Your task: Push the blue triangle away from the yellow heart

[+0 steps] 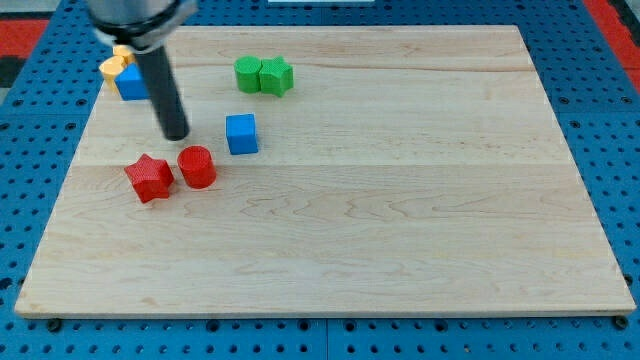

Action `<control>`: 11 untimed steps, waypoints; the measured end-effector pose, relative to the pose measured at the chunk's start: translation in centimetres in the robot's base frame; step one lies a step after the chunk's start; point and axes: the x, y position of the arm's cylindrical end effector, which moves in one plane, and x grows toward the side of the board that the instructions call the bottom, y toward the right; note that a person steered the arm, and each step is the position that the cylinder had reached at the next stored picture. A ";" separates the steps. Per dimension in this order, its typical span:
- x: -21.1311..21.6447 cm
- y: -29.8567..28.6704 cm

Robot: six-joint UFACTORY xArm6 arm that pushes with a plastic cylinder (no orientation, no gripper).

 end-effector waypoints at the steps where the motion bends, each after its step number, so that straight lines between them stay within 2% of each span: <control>1: -1.2 -6.3; 2: -3.6 -8.9; 4: -9.1 -9.1; 5: -10.2 -8.6; 6: -9.9 -6.3; 8: -6.1 -2.0; 11: -8.9 -1.3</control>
